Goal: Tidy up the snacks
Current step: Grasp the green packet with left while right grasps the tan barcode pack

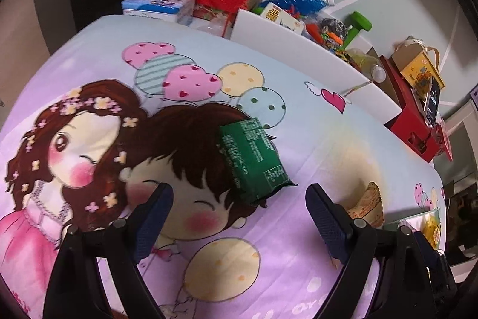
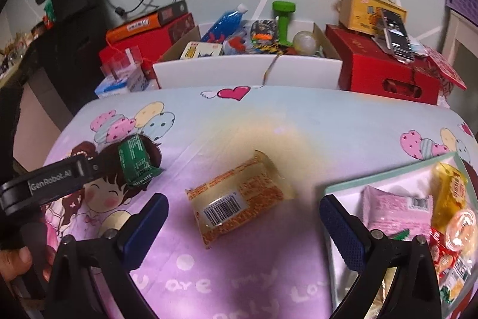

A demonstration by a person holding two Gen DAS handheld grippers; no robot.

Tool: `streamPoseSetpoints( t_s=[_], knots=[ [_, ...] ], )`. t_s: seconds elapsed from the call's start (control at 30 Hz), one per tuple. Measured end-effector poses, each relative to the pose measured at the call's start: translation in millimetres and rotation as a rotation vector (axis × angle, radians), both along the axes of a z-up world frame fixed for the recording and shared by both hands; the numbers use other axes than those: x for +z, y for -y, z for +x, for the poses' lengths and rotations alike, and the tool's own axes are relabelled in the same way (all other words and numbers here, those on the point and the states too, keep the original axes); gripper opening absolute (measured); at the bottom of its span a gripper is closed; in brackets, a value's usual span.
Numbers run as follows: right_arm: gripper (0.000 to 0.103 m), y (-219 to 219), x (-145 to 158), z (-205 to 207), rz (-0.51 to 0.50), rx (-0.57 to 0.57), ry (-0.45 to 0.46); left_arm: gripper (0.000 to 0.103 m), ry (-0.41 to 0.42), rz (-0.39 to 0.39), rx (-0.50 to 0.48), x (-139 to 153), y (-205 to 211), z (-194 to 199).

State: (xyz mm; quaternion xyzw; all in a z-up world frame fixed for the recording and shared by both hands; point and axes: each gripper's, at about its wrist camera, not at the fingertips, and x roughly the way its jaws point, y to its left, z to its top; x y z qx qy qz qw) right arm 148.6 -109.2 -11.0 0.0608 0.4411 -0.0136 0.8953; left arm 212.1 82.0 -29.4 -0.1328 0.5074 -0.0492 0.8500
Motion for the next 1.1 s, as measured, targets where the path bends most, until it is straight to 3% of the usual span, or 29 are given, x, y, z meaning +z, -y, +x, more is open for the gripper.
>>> streamPoseSetpoints(
  t_s=[0.5, 0.77, 0.83, 0.9, 1.0, 1.1],
  knots=[
    [0.096, -3, -40, 40, 0.003, 0.015, -0.105, 0.090, 0.018, 0.014, -0.064, -22, 31, 28],
    [0.095, -12, -44, 47, -0.059, 0.052, -0.083, 0.088, 0.027, 0.079, -0.078, -30, 44, 36],
    [0.095, -16, -45, 48, -0.082, 0.064, -0.074, 0.070, 0.031, 0.108, -0.072, -30, 44, 37],
    [0.095, -16, -46, 48, -0.088, 0.071, -0.068, 0.060, 0.028, 0.147, -0.064, -30, 44, 37],
    [0.095, -10, -48, 47, -0.056, 0.054, -0.070, 0.050, 0.025, 0.152, -0.049, -30, 39, 36],
    [0.095, -4, -49, 46, -0.018, 0.035, -0.077, 0.045, 0.025, 0.149, -0.047, -28, 36, 35]
  ],
)
